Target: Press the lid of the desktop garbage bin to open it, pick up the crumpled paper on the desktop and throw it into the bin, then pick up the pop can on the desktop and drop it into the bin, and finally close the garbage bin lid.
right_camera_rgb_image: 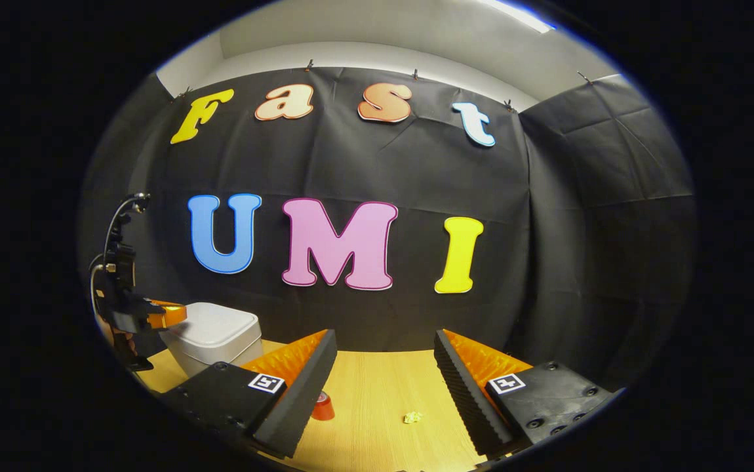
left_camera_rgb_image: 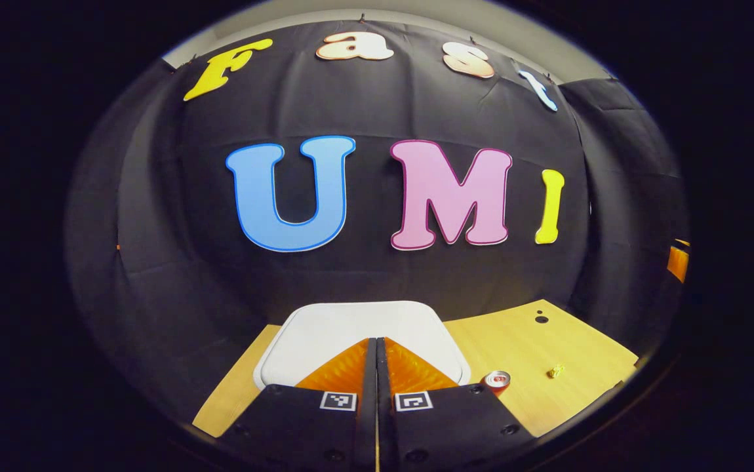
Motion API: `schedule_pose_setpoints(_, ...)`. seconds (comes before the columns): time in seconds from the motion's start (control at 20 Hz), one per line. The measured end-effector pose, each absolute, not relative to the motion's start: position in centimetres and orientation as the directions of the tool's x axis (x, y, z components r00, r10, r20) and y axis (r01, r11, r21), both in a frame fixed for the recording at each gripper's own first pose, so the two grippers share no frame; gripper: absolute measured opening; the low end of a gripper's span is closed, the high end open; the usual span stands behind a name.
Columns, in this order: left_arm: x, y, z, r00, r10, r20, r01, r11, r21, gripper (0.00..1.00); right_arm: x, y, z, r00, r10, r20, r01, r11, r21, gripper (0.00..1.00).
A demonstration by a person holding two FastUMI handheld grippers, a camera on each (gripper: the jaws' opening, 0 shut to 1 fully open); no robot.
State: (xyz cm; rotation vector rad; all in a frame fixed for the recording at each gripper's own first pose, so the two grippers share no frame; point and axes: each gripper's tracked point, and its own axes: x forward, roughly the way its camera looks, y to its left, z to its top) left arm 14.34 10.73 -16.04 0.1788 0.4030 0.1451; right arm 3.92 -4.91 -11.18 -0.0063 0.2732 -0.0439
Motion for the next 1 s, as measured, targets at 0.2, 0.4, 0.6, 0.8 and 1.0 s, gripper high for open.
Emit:
schedule_pose_setpoints(0.2,14.9,11.8,-17.8,0.894,0.180,-0.409,-0.103,0.974,0.204,0.07,4.1,-4.9,-11.8,0.957,-0.037,-0.287,0.036,0.999,-0.007,0.96)
schedule_pose_setpoints(0.4,14.5,11.9,-18.7,0.899,0.169,-0.405,-0.093,0.976,0.199,0.07,4.4,-5.2,-12.0,0.955,-0.046,-0.293,0.050,0.999,0.007,0.96)
schedule_pose_setpoints(0.6,14.7,12.0,-19.1,0.915,0.168,-0.367,-0.068,0.961,0.269,0.08,4.4,-5.4,-12.9,0.948,-0.050,-0.314,0.059,0.998,0.018,0.97)
schedule_pose_setpoints(0.8,14.7,11.8,-18.7,0.923,0.130,-0.362,-0.035,0.966,0.258,0.07,4.1,-5.2,-13.0,0.943,-0.043,-0.329,0.062,0.997,0.047,0.96)
schedule_pose_setpoints(1.0,14.9,11.4,-17.4,0.923,0.147,-0.356,-0.064,0.970,0.236,0.06,3.5,-5.4,-12.6,0.946,-0.048,-0.321,0.063,0.997,0.035,0.96)
